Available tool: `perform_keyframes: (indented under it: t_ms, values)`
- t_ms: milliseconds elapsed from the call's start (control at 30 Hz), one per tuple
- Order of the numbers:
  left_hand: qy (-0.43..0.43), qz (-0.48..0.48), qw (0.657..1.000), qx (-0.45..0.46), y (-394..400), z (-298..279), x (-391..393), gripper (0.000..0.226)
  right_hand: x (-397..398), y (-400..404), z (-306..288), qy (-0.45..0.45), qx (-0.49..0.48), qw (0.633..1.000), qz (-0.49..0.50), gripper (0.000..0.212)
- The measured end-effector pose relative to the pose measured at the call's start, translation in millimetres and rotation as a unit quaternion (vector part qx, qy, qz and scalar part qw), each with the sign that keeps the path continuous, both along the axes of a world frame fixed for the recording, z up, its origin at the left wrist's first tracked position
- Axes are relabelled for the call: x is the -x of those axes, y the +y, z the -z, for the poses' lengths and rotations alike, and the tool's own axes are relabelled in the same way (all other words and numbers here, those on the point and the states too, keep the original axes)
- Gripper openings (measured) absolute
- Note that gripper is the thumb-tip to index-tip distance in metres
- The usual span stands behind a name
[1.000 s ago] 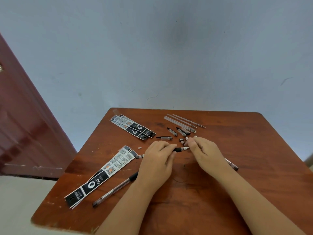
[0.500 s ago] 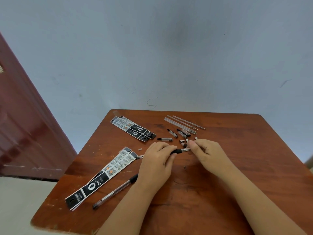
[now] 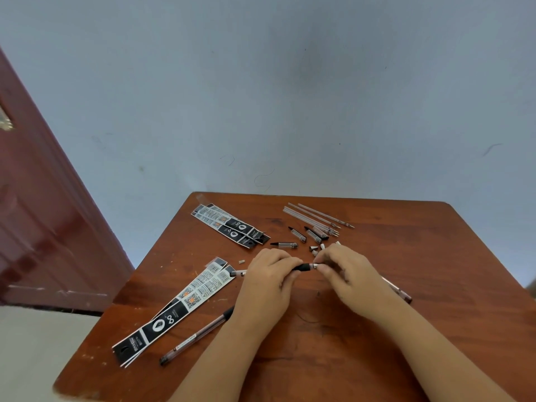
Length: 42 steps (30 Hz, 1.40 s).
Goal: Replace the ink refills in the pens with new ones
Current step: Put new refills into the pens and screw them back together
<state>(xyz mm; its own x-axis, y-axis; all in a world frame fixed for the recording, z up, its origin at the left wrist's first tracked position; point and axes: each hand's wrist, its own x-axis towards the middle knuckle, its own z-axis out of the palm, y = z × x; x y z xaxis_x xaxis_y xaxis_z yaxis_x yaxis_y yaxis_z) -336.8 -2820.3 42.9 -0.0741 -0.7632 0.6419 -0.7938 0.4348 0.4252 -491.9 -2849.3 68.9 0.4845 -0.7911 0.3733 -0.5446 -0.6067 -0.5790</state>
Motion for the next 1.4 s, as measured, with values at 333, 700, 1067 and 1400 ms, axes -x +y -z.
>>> perform_keyframes:
  t_ms: [333, 700, 1067, 1400]
  values:
    - [0.013, -0.002, 1.000, -0.006, -0.8, 1.5, 2.9, 0.029, 2.4, -3.1, 2.0, -0.002, 0.020, 1.000, -0.002, 0.026]
    - [-0.019, -0.025, 0.999, 0.006, -0.9, 4.9, -1.1, 0.029, -2.3, -4.0, 7.4, 0.028, -0.003, 1.000, 0.011, 0.030]
    - [0.095, -0.142, 0.983, -0.060, -2.8, -9.1, -24.1, 0.014, -24.5, -23.7, -6.4, 0.121, 0.093, 0.986, 0.069, 0.023]
    - [0.091, -0.166, 0.981, -0.043, -8.7, -1.0, -32.4, 0.013, -73.0, -55.3, 4.5, 0.298, 0.081, 0.944, 0.116, 0.029]
